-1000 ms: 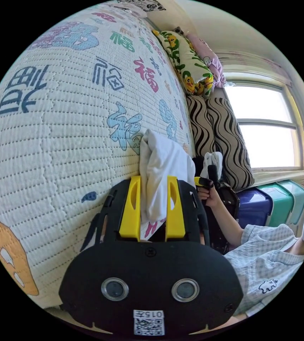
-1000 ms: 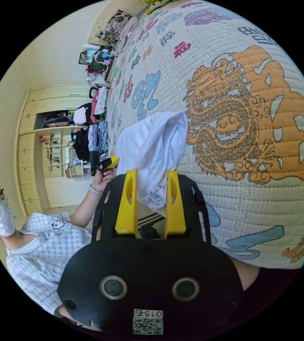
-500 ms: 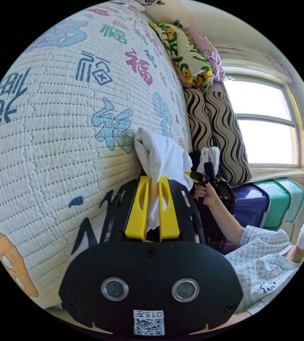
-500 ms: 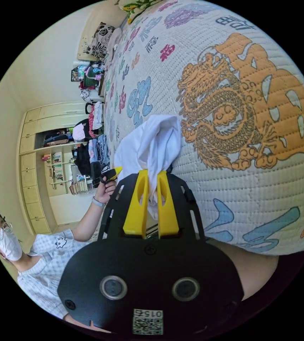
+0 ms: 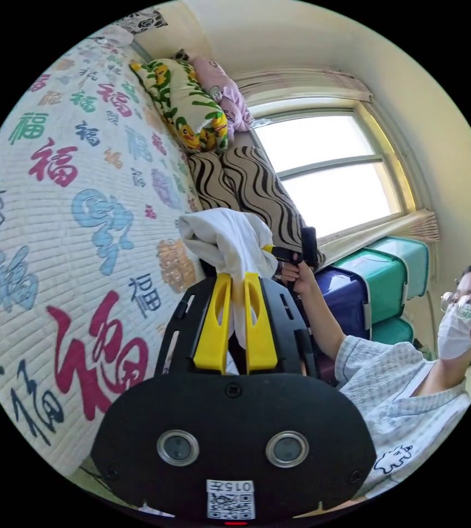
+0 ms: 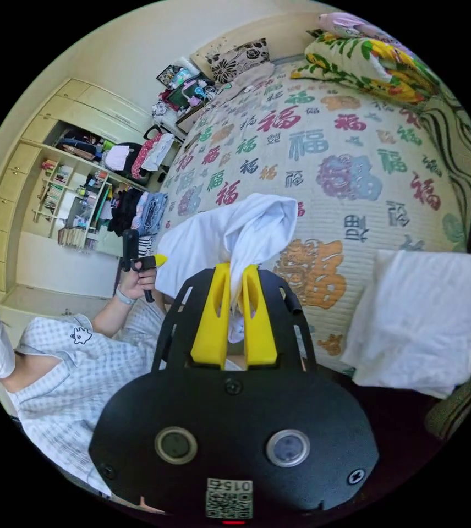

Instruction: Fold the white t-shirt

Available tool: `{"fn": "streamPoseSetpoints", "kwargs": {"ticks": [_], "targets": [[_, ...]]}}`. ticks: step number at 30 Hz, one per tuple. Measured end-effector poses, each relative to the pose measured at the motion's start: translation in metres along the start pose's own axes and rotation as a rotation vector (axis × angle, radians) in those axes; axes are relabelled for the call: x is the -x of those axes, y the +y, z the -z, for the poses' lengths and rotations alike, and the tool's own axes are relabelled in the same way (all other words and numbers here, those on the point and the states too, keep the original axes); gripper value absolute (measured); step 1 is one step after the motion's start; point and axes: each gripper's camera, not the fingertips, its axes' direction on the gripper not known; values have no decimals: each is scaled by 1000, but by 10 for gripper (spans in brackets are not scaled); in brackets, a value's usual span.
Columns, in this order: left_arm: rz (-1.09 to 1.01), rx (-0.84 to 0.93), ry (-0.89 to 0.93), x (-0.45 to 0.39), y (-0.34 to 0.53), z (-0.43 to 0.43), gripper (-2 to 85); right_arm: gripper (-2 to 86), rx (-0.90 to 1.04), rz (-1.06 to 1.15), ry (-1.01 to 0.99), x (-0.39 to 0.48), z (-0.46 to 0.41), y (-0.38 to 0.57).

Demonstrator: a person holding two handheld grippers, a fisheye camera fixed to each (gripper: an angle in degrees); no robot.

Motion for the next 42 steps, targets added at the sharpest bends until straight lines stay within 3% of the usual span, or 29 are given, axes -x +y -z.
{"fn": "streamPoseSetpoints", "kwargs": {"ticks": [8, 13, 17, 21, 26, 36, 42], "targets": [[-127, 111, 114, -61, -49, -181, 31, 43, -41, -240, 390, -14, 96, 14], [-80, 218, 6, -46, -49, -280, 36, 44, 48, -443, 512, -58, 55, 20], [-31, 240, -30, -24, -37, -303, 43, 51, -2, -555, 507, -71, 12, 30], [-85, 262, -37, -25, -30, -295, 57, 84, -61, -614, 494, -57, -5, 30], [-131, 234, -2, -34, -11, -259, 55, 80, -22, -616, 671, 1, -5, -2], [-136, 100, -106, -33, 69, -108, 32, 82, 263, -182, 930, 226, -106, -131], [-133, 2, -183, -32, 108, -27, 19, 62, 224, 23, 1037, 327, -161, -180]]}}
